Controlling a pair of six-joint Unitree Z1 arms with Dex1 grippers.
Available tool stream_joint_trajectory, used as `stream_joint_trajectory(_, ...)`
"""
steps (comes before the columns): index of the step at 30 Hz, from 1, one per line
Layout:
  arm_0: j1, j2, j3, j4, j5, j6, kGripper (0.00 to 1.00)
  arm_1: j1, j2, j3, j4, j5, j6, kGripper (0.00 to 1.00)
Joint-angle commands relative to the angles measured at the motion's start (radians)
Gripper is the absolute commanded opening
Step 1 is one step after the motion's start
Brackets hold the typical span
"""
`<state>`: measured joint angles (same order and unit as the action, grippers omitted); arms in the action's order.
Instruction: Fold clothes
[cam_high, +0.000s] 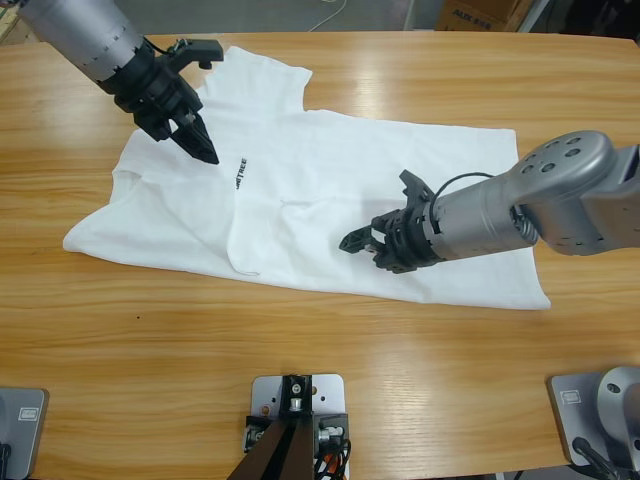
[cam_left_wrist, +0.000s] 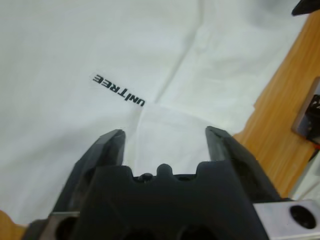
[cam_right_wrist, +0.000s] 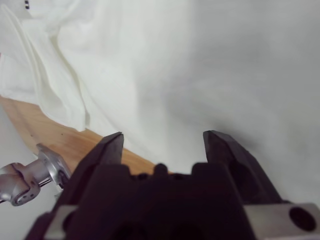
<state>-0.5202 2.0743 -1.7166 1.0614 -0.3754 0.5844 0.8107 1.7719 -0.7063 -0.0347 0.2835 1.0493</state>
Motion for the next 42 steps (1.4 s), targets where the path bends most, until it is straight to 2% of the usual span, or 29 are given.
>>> stream_joint_trajectory(1,0.011,0.207,-0.106,0.113,-0.003,0.086,0.645,0.011,0.055,0.026,-0.020,0.013,0.008,0.660)
stream_joint_trajectory(4,0.011,0.238,-0.129,0.126,0.001,0.090,0.613,0.011,0.059,0.028,-0.024,0.011,0.006,0.660)
stream_joint_trajectory(20,0.002,0.295,-0.122,0.139,0.001,0.107,0.595,0.011,0.087,0.028,-0.048,0.017,0.005,0.660)
stream_joint_trajectory(23,0.000,0.297,-0.117,0.155,0.000,0.109,0.447,0.012,0.092,0.025,-0.053,0.017,0.005,0.660)
stream_joint_trajectory(27,0.000,0.300,-0.113,0.174,-0.031,0.113,0.082,0.011,0.093,0.026,-0.056,0.017,0.005,0.660)
stream_joint_trajectory(29,0.001,0.299,-0.117,0.184,-0.036,0.118,0.000,0.012,0.092,0.028,-0.056,0.017,0.005,0.658)
stream_joint_trajectory(38,0.009,0.293,-0.104,0.230,-0.070,0.163,0.000,0.012,0.070,0.034,-0.054,0.010,0.005,0.655)
stream_joint_trajectory(42,0.009,0.289,-0.098,0.236,-0.071,0.166,0.000,0.011,-0.080,0.055,-0.008,-0.056,-0.037,0.660)
